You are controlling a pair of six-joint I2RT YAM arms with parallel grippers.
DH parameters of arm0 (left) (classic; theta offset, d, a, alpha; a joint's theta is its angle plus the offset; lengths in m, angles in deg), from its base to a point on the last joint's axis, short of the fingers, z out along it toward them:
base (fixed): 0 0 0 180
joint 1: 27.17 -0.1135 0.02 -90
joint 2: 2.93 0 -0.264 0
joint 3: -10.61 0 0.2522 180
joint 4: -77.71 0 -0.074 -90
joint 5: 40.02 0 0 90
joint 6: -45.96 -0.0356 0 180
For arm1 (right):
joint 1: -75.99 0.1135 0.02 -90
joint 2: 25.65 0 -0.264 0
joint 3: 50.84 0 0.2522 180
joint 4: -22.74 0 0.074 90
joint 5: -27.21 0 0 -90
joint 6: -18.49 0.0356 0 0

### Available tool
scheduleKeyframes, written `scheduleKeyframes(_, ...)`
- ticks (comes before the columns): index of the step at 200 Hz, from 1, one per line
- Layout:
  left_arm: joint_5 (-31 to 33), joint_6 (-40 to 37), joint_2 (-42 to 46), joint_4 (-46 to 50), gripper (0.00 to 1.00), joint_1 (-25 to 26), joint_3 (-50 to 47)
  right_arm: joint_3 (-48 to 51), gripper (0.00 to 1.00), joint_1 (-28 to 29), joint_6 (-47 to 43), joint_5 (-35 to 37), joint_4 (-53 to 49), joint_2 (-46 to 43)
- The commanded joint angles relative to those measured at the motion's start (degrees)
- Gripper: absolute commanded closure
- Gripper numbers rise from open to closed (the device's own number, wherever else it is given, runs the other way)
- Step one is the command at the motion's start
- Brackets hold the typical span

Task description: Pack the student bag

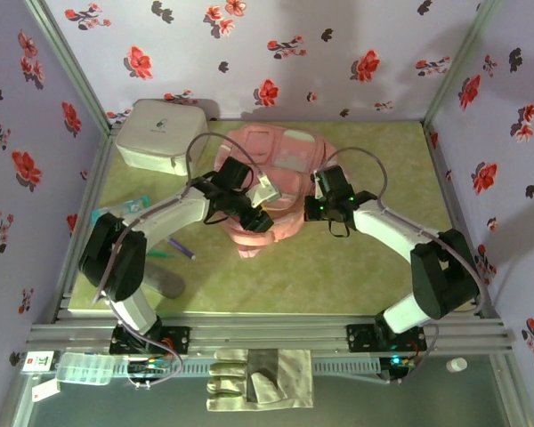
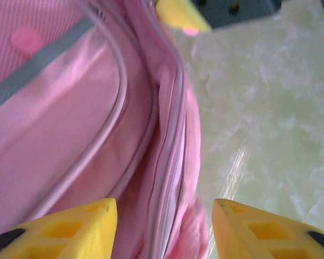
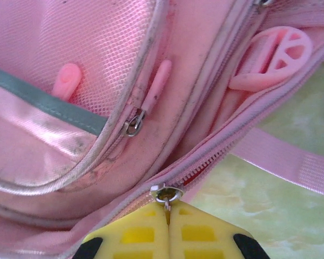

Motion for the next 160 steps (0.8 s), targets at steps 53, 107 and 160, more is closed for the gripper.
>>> scheduleKeyframes(53,-0.4,6.4,-10.7,2.5,0.60,3.3,9.3,2.3,1.00,0.1,0.8,-3.6,5.2,-2.6)
scheduleKeyframes(107,4.4,4.7,-10.8,5.1,0.86,3.9,7.8,2.9,1.00,-0.5,1.9,1.0,4.6,-1.9)
scheduleKeyframes(160,5.1,2.3,-5.1,6.3,0.94,3.9,3.5,1.2,0.97,-4.6,2.4,8.0,1.6,0.9)
